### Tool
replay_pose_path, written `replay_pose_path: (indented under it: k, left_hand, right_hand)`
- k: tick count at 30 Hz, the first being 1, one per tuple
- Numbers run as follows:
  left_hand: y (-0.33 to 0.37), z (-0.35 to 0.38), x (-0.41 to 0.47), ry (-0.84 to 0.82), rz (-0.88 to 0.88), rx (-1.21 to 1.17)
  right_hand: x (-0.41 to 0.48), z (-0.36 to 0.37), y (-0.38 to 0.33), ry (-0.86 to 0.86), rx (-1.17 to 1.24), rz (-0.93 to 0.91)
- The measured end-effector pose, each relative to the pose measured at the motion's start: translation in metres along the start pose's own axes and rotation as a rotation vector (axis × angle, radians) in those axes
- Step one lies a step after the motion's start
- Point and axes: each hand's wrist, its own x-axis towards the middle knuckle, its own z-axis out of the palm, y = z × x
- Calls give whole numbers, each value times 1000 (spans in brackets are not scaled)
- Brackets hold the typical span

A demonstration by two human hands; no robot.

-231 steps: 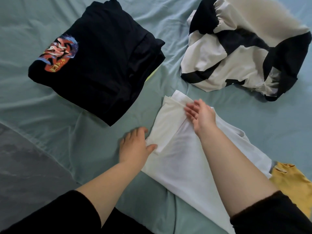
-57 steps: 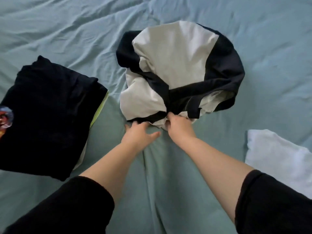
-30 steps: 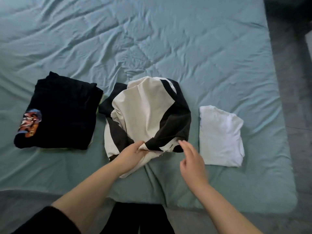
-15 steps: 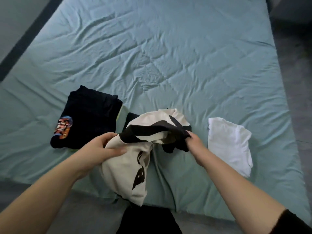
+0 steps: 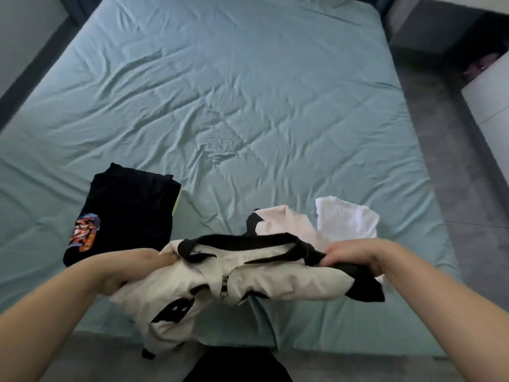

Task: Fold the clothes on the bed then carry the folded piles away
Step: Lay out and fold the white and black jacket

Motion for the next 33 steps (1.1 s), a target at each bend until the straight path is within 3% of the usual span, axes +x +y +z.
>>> replay_pose_path:
  k: [2,4,6,9,13,15,18,20,24,27,30,33]
  left_hand:
    - [4,-5,1,-129,-63,134]
    - [13,-8,9,-116,2,152]
    - [24,-5,20,-5,129,185]
    - [38,0,48,187,264,317]
    - [52,4,108,346,301,487]
    - [61,7,140,507,315,534]
    - [79,7,188,641,310,511]
    - [94,1,221,699,286,605]
    - [128,-24,276,947,293,810]
    - [159,-46,309,989,252,706]
    - [204,-77,331,1001,235,661]
    - [260,-108,340,1141,306,602]
  right_hand:
    - [-11,-11,20,-117,-29,95]
    - [-13,-20,36,-81,31,99]
    - [-6,-28,47,105,124,36]
    - [23,-38,62,530,27,-89]
    - [76,-57,72,778,-84,-164]
    - [102,-68,73,859,-240,-166]
    - [137,-88,67,1018,-825,-43]
    - [159,-108,54,1031,-1040,28]
    - [207,-149,25,1042,-853,36]
    - [239,-180,-4,1063,-565,87]
    - [267,-223,-47,1081,-312,1]
    - [276,-271,-98,1206,-155,-110]
